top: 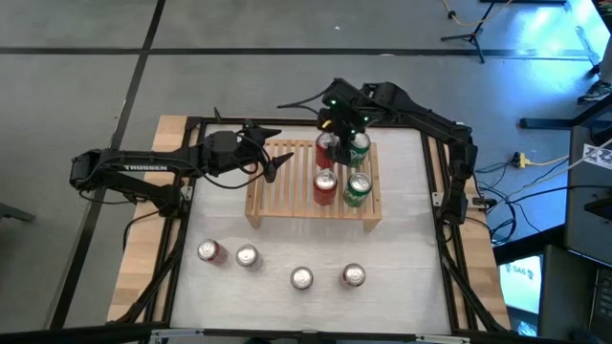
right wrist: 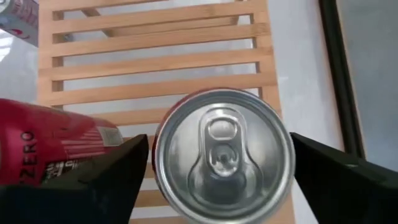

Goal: Place canned beverage on shelf
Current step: Adjust the black red soda can on the shelf, then put the left silver soda can on the shelf

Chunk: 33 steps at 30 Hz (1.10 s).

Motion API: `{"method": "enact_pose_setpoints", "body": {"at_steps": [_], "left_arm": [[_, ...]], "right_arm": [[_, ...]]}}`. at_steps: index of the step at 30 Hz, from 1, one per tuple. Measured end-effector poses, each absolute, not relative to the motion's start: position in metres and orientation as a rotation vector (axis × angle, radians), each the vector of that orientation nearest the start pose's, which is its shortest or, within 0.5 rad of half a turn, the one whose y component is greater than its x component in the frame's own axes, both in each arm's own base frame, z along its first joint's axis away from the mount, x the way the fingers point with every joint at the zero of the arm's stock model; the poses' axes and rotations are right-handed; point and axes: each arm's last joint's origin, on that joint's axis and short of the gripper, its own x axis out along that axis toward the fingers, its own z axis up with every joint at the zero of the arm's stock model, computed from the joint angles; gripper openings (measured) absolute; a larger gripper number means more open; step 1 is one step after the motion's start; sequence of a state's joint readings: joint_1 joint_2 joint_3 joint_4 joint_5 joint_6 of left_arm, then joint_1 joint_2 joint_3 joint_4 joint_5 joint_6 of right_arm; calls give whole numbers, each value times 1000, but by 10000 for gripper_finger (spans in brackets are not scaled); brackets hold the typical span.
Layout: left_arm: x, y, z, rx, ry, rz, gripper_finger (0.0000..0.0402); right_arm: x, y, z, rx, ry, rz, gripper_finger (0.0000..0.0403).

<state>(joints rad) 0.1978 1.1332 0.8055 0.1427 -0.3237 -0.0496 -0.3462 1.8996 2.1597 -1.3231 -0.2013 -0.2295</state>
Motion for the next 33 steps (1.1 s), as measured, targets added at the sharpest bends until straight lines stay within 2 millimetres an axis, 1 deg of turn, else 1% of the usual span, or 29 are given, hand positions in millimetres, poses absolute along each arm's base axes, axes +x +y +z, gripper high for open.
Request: {"method": "enact_pose_setpoints", "body": {"at_steps": [4, 11, 15, 19, 24, 29, 33], "left_arm": [[246, 59, 303, -37, 174, 524, 373], [246, 59, 303, -36, 174, 524, 373], [246, 59, 303, -37, 174, 524, 373], [246, 59, 303, -37, 174, 524, 373], [246, 59, 303, -37, 174, 524, 373], [246, 59, 303, -37, 174, 522, 373], [247, 55, 303, -38, 174, 485, 373]], "right_arm": [[353, -122, 391, 72, 1026, -20, 389], [353, -122, 393, 68, 1016, -22, 392], [351, -121, 403, 57, 984, -26, 392], [347, -119, 419, 38, 928, -35, 392], [335, -115, 443, 22, 878, -42, 392], [314, -108, 458, -1, 854, -72, 392], [296, -102, 470, -13, 846, -93, 392]]}}
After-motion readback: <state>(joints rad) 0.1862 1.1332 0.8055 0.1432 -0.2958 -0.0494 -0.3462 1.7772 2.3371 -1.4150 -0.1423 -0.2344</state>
